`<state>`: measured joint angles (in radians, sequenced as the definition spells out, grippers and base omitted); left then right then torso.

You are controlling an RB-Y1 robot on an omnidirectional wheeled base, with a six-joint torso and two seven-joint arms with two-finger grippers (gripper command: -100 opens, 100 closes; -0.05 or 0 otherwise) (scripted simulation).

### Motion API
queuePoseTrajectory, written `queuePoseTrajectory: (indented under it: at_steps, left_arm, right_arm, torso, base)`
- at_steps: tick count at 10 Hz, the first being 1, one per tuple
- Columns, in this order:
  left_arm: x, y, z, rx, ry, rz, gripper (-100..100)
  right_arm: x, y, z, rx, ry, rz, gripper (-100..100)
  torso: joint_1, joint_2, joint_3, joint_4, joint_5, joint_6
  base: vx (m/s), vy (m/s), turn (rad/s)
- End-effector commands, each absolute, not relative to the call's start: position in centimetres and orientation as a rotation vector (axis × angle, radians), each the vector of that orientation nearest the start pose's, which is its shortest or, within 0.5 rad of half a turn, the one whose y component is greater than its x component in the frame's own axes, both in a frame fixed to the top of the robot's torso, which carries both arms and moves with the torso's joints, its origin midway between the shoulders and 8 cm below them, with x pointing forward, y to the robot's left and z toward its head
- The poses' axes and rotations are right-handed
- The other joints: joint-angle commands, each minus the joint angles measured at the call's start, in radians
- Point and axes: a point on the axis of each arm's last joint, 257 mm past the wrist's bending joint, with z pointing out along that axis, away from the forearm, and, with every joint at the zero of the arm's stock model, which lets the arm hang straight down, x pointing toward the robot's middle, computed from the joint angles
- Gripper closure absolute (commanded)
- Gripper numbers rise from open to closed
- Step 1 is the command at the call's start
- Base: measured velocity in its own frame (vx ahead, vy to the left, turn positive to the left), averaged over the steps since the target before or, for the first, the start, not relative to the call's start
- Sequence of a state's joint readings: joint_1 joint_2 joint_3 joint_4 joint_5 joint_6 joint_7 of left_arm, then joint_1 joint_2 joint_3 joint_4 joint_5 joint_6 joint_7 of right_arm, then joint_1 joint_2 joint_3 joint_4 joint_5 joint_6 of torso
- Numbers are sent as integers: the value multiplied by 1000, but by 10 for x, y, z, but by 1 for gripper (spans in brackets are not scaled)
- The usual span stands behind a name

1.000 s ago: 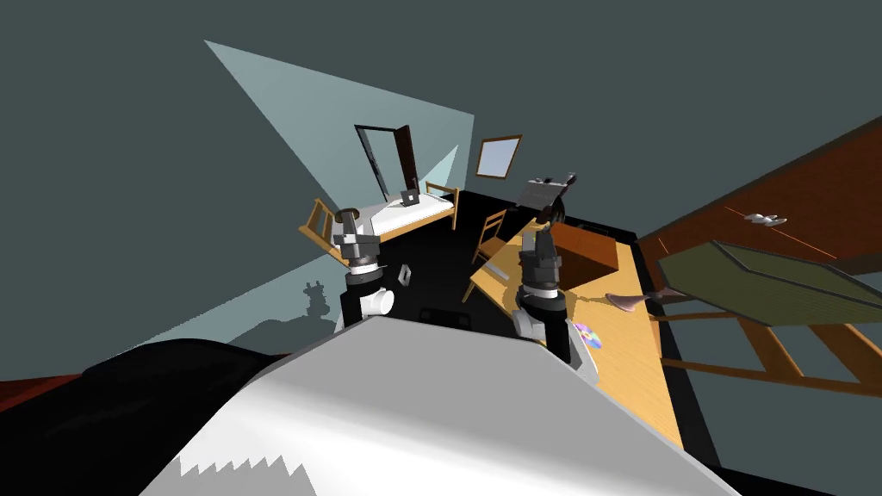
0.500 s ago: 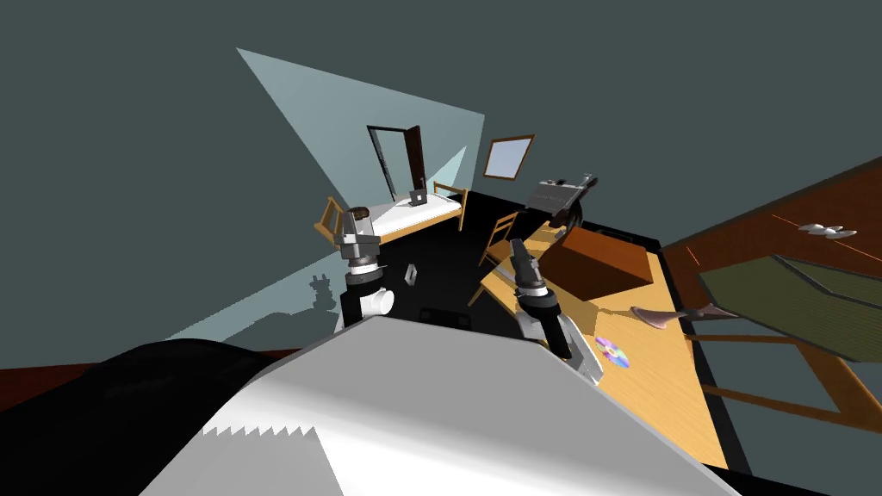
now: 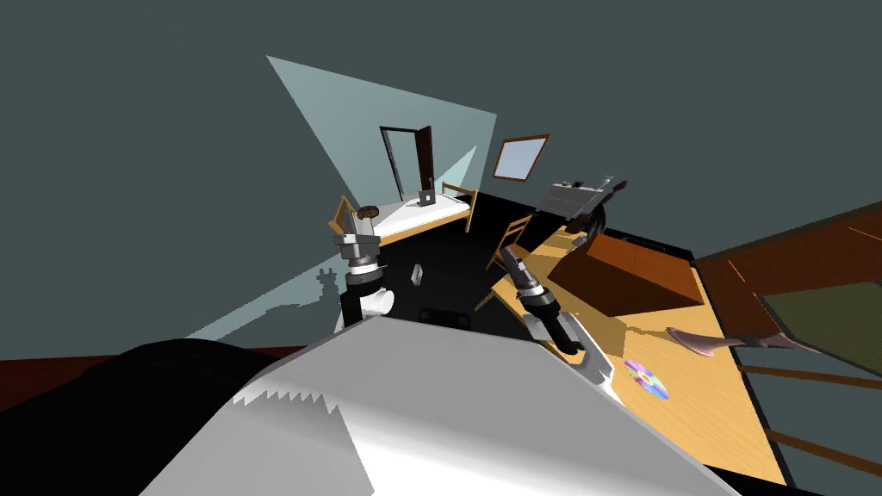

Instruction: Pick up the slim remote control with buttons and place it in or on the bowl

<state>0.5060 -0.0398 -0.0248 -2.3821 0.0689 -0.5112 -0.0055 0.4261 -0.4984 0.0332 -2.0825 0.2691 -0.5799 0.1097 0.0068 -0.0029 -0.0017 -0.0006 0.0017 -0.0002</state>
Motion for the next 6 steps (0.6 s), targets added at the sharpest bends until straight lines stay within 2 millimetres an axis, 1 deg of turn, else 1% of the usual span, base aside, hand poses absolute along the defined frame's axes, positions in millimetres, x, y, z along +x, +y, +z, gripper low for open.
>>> queuePoseTrajectory:
  at_steps: [1, 2, 3, 4, 5, 6]
  left_arm:
    - [318, 281, 69, -640, 460, -1384, 0]
    - [318, 281, 69, -640, 460, -1384, 0]
    - [318, 281, 69, -640, 460, -1384, 0]
    - [318, 281, 69, -640, 460, -1384, 0]
    - [318, 281, 69, -640, 460, -1384, 0]
    - [318, 281, 69, -640, 460, -1384, 0]
  right_arm:
    - [375, -213, -90, 2, 1278, 984, -100]
    - [375, -214, -94, -13, 1297, 976, -100]
    - [379, -221, -117, -36, 1367, 938, -100]
    - [379, -221, -118, -47, 1374, 935, -100]
    - [381, -228, -140, -85, 1445, 895, -100]
    - [381, -230, -143, -80, 1452, 891, -100]
  torso:
    - [0, 0, 0, 0, 0, 0]
    - [1, -3, -1, -1, 0, 0]
    - [-1, -1, -1, 0, 0, 0]
    - [-2, -1, 0, 0, 0, 0]
    - [-4, 1, 0, 0, -1, 1]
    - [-3, 1, 1, 0, -1, 0]
  base:
    - [110, 131, 201]
    - [75, 86, 73]
    - [62, 69, 155]
    - [42, 45, 62]
    - [44, 64, 135]
    - [48, 50, 81]
